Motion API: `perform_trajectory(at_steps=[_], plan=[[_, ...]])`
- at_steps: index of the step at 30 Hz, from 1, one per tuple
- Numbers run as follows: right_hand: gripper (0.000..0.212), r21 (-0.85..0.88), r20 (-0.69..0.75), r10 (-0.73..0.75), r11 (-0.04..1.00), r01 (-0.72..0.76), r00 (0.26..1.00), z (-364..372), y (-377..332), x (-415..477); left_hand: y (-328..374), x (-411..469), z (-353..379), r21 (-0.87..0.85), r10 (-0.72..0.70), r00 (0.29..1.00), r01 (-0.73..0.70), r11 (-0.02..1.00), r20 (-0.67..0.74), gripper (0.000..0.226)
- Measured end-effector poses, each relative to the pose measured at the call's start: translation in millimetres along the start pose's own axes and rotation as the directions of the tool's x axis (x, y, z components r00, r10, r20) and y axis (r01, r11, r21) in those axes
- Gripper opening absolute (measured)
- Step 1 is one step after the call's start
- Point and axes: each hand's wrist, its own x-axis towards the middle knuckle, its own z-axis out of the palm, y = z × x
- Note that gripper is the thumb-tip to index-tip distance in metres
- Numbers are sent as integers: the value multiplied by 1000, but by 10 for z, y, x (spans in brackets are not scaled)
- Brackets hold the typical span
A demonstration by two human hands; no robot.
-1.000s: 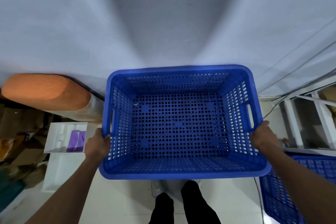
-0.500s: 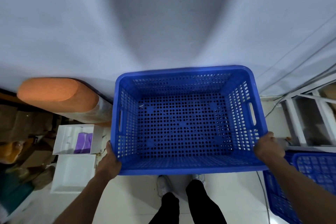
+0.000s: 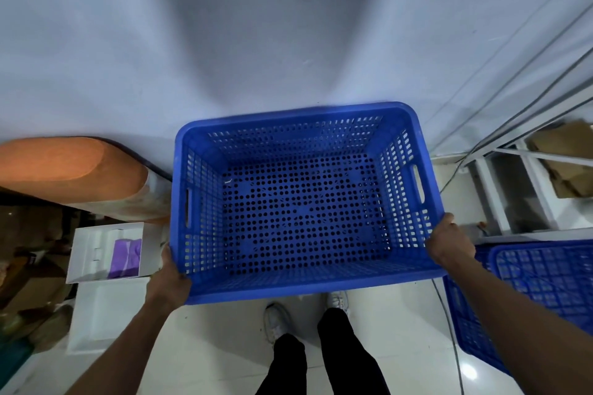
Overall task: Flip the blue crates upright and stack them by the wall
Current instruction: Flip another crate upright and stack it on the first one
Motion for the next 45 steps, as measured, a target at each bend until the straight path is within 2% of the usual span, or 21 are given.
perform_trajectory(at_steps=[4, 8, 13, 16, 20, 26, 29, 31, 35, 39, 45], plan=[[46, 61, -32, -7, 998, 9, 999, -21, 42, 28, 24, 26, -40, -79, -40, 998, 43, 996, 42, 76], [51, 53, -46, -22, 998, 25, 999, -79, 73, 132, 46, -51, -56, -212, -21, 993, 44, 976, 113, 73], [48, 47, -18, -58, 997, 59, 998, -68, 152, 132, -16, -89, 89, -145, -92, 995, 87, 985, -25, 58], [44, 53, -9, -36, 998, 36, 999, -37, 204, 87, -10, -150, 141, -264, -206, 979, 197, 944, -4, 42], [33, 58, 25, 40, 997, -41, 999, 114, 305, -42, 63, -146, 75, -375, -201, 980, 187, 908, 2, 33], [35, 0, 41, 72, 997, -72, 997, 173, 298, -175, 164, -159, -27, -264, -215, 975, 193, 945, -57, 40], [37, -6, 53, 73, 997, -73, 996, 138, 304, -240, 219, -194, -67, -210, -214, 977, 211, 955, 7, 37], [45, -2, 66, 41, 999, -40, 997, 82, 295, -323, 242, -259, -111, -157, -177, 984, 179, 971, 29, 32], [55, -33, 115, -41, 998, 45, 993, -154, 282, -667, 255, -478, -315, -18, -9, 998, 10, 1000, 68, 19], [54, 13, 166, -134, 991, 133, 977, -397, 286, -935, 470, -535, -530, -26, 70, 983, -66, 997, 171, 54], [62, 91, 73, -193, 978, 186, 979, -769, 304, -1416, 1086, -966, -823, -24, 250, 962, -249, 968, 112, 57]])
